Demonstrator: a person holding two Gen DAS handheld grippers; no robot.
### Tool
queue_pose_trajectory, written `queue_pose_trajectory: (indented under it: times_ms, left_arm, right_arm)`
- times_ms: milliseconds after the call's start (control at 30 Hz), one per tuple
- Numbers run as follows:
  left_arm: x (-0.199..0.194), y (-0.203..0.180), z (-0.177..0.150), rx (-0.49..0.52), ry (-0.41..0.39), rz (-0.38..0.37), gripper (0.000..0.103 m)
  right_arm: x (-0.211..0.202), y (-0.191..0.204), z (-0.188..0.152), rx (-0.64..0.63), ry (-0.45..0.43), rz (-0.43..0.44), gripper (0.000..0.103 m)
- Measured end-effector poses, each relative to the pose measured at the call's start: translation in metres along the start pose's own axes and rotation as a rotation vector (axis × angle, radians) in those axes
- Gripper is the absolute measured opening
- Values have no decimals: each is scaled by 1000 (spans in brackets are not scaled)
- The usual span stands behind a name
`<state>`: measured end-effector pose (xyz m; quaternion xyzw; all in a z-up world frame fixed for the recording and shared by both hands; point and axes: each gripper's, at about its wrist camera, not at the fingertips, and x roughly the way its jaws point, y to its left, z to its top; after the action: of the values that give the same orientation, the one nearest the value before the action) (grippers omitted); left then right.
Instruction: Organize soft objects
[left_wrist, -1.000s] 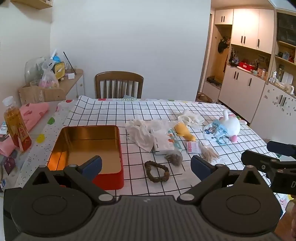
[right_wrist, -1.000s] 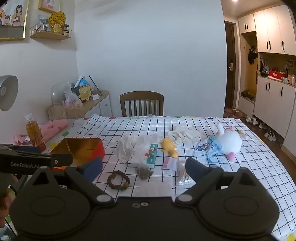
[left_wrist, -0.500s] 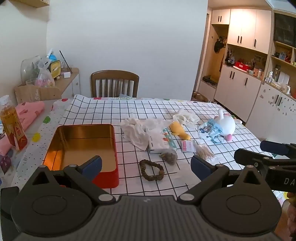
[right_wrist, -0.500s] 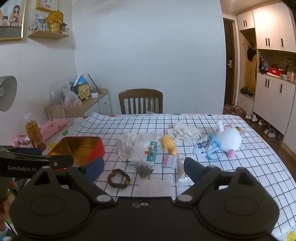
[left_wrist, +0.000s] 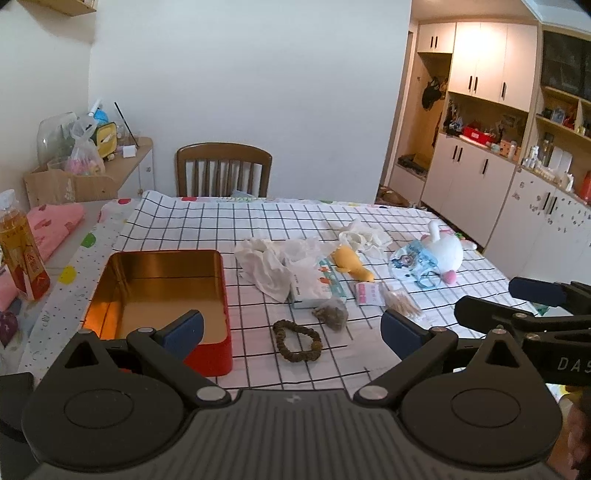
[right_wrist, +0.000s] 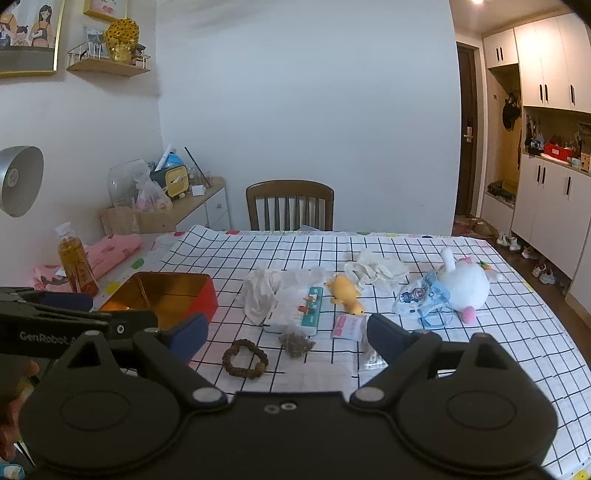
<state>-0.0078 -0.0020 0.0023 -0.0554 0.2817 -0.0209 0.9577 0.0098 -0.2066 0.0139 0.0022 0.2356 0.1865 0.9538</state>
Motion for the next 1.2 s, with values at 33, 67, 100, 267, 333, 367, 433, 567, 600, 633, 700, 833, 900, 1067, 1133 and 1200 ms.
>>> queue_pose_trajectory:
  times_ms: [33, 67, 100, 267, 333, 367, 433, 567, 600, 633, 700, 833, 900, 1067, 1133, 1200]
  left_arm:
    - [0, -1, 0, 2, 0, 2, 103]
    - [-1, -1, 0, 5, -1, 2, 103]
    - [-1, -2, 0, 5, -2, -1, 103]
    - [-4, -4, 0, 9, -17, -29, 102]
    - [-5, -4, 1, 9, -20, -30, 103]
    - [-5, -4, 1, 9, -19, -32, 103]
    - [-6, -4, 1, 8, -21, -31, 103]
    - [-7, -5, 1, 14, -29, -23, 103]
    - [-7, -5, 1, 12, -28, -24, 103]
    - [-7, -4, 1, 11, -28, -25, 103]
    - [-7, -4, 1, 6, -30, -31, 103]
    - [-8, -4, 1, 9, -39, -31, 103]
    - [-8, -4, 1, 11, -40, -30, 103]
    - [-9, -4, 1, 20, -49, -32, 103]
    - [-9, -3, 2, 23, -54, -31, 103]
    - [-9, -3, 3, 25, -59, -32, 103]
  right_arm:
    - [0, -1, 0, -1, -2, 1, 92]
    - [-1, 0, 0, -2, -2, -1, 92]
    - [-1, 0, 0, -3, -5, -1, 92]
    - [-4, 1, 1, -6, -23, 0, 92]
    - [-5, 0, 1, -5, -28, 6, 91]
    - [-5, 0, 2, -5, -29, 5, 91]
    - [-6, 0, 2, 0, -33, 5, 91]
    - [-7, 0, 2, 2, -43, -3, 91]
    - [-7, 0, 2, 3, -48, -6, 91]
    - [-8, 0, 1, 4, -52, -8, 91]
    - [-9, 0, 1, 4, -56, -13, 91]
    - [-9, -1, 1, 9, -61, -27, 91]
    - [-10, -2, 1, 4, -72, -36, 92]
    - [-9, 0, 0, -20, -74, -29, 92]
    - [-9, 1, 0, -27, -79, -30, 92]
    - [-8, 1, 1, -34, -85, -34, 92]
